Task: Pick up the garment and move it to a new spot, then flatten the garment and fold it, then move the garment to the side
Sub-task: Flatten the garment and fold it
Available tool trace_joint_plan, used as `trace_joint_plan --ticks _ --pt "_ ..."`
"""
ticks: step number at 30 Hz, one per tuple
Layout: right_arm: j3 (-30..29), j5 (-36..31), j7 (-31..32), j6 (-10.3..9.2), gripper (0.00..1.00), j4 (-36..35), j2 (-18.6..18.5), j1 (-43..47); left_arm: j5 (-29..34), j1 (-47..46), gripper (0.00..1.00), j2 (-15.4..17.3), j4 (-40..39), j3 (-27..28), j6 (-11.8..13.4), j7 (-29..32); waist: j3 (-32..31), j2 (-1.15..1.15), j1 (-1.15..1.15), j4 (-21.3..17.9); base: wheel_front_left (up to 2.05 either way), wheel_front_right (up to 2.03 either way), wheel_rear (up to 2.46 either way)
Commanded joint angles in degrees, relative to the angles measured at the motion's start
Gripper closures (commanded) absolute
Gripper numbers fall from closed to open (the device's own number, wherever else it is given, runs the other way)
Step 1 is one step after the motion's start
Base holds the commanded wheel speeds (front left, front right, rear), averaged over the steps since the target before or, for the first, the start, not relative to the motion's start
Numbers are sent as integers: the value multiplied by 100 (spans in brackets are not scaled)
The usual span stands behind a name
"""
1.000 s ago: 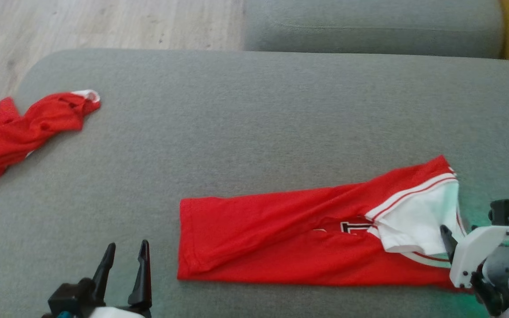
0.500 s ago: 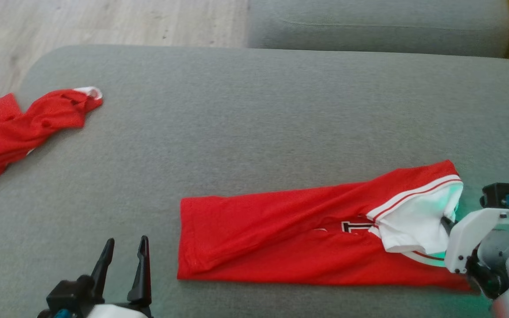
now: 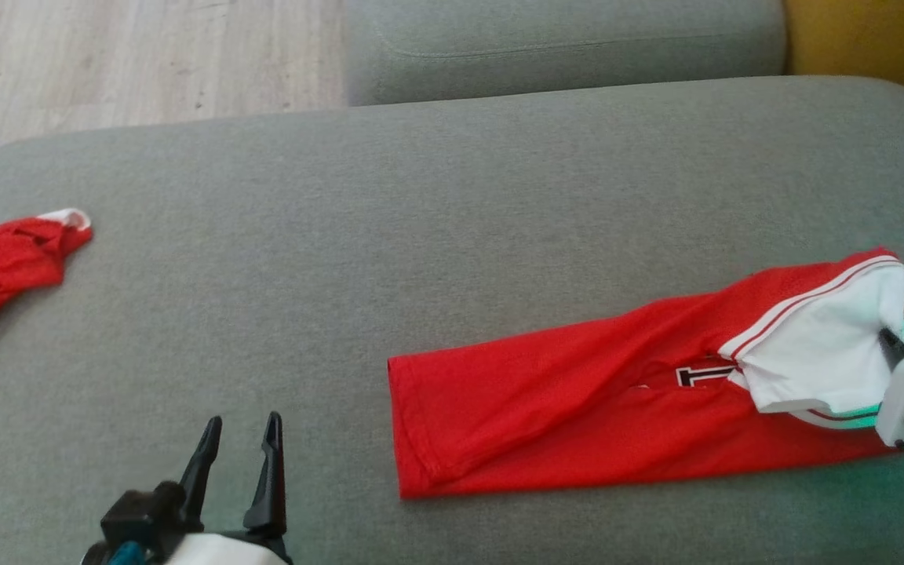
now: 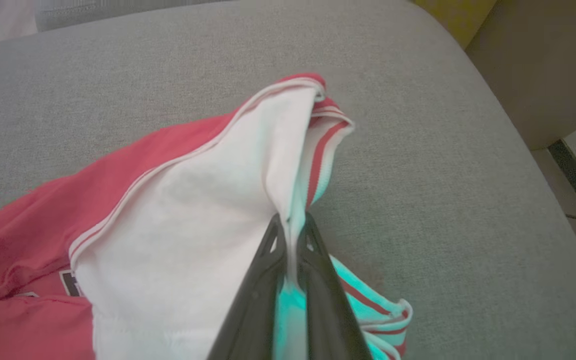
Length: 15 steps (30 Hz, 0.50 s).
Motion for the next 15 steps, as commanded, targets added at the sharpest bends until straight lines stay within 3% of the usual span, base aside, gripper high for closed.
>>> trace_joint_plan --ticks 1,7,15 --pt "46 -1 25 37 100 -310 -76 -85 57 -292 0 66 -97 215 -17 -60 -9 0 0 -56 0 0 0" --pt "385 137 120 37 100 -986 199 38 46 -326 0 15 -5 177 -53 -67 -100 0 0 -111 0 0 0" --pt "1463 471 112 37 100 -1731 684 125 15 -328 0 1 81 141 -97 -62 -299 0 0 18 0 0 0"
